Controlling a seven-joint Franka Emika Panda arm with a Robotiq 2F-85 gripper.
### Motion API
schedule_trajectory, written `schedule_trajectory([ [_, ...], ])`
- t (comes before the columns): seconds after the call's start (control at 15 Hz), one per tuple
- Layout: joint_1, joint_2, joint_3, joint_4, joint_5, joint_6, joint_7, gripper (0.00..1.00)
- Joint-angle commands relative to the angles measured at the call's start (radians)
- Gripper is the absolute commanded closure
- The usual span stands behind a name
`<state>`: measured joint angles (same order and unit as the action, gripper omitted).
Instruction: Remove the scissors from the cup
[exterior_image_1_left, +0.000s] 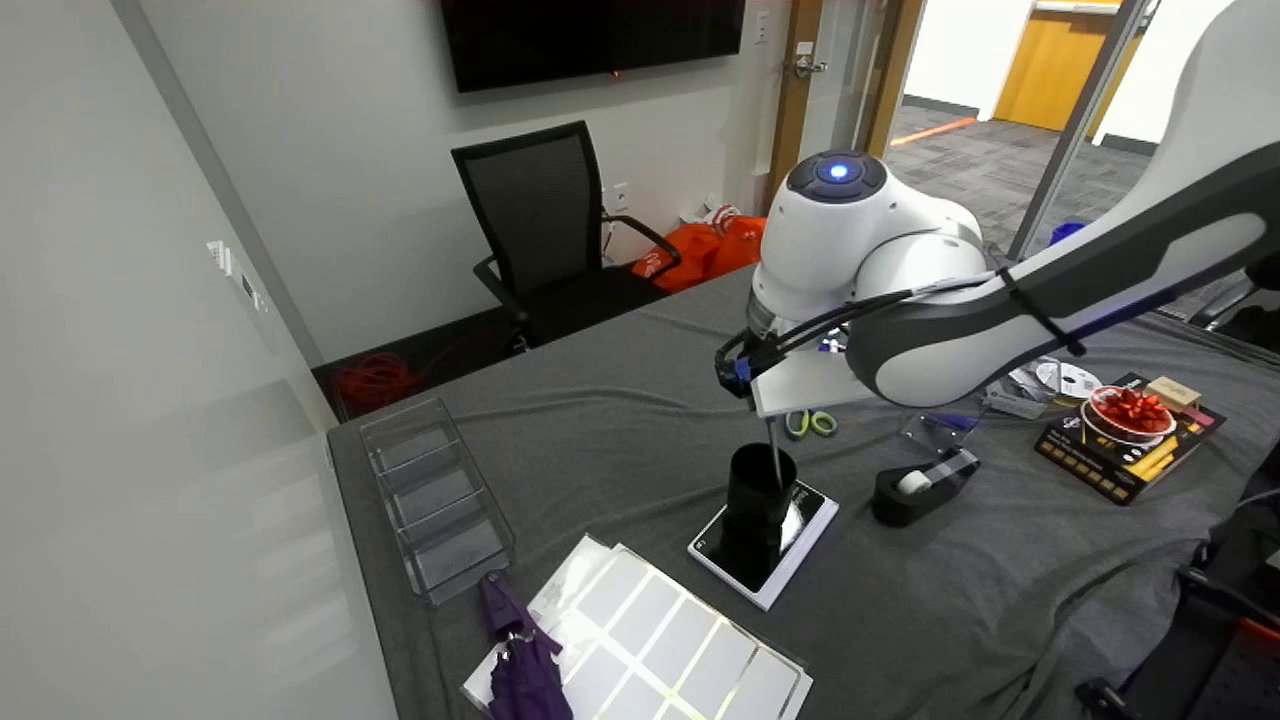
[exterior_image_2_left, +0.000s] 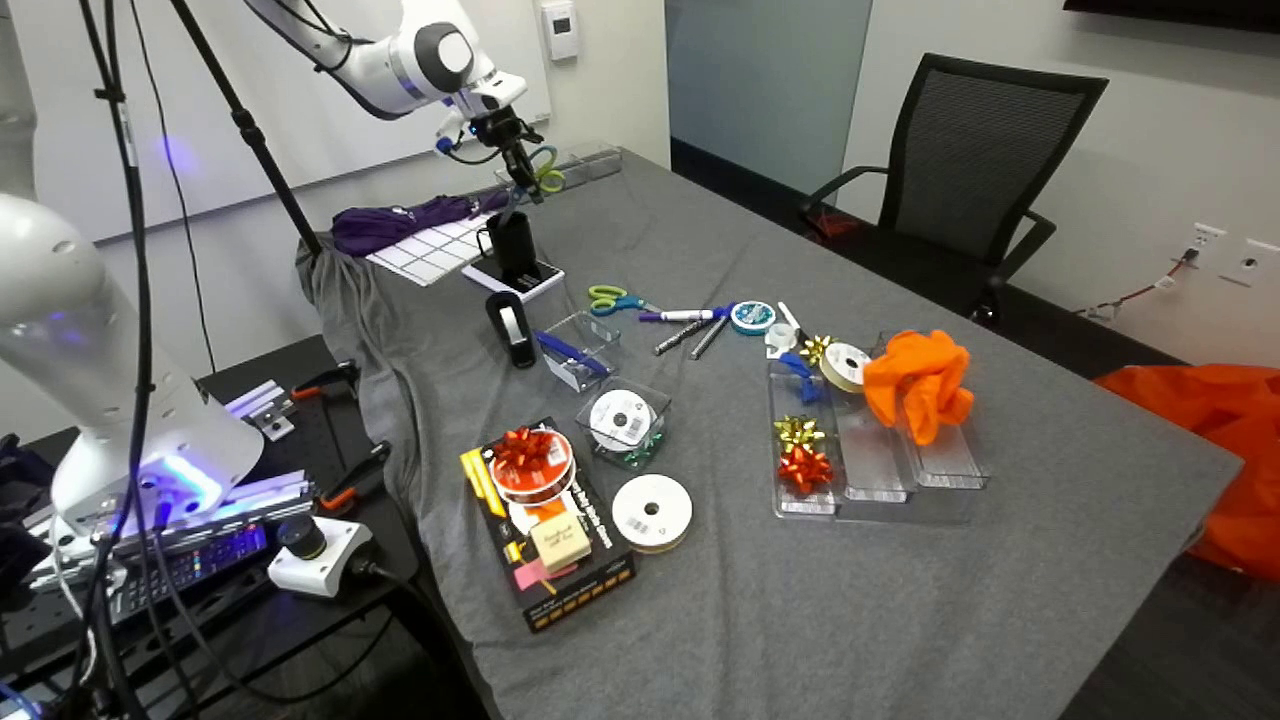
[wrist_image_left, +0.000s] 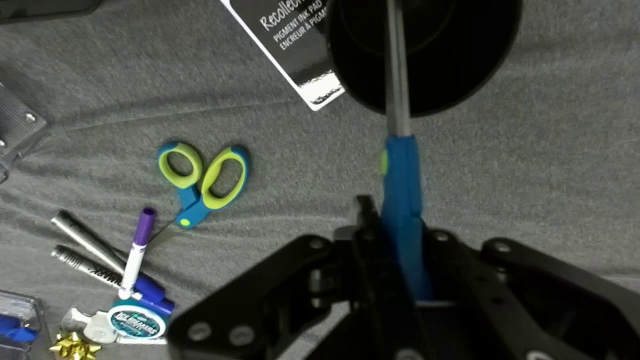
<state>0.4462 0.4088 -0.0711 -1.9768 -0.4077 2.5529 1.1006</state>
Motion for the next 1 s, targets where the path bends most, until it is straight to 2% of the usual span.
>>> schedule_trajectory([
  [0.0,-0.031,-0.054,0.04,0.02,0.035,-0.098,-0.015,0.97],
  [0.27,-0.078,-0.048,0.077,0.122,0.148,-0.164,-0.015,0.97],
  [0.47,-0.095,-0.007,0.074,0.225,0.2,-0.187,0.046,0.97],
  [0.73,-0.078,0.086,0.032,0.336,0.152,-0.152,0.235,0.97],
  [0.93,-0.029,0.217,-0.041,0.436,0.044,-0.106,0.466,0.97],
])
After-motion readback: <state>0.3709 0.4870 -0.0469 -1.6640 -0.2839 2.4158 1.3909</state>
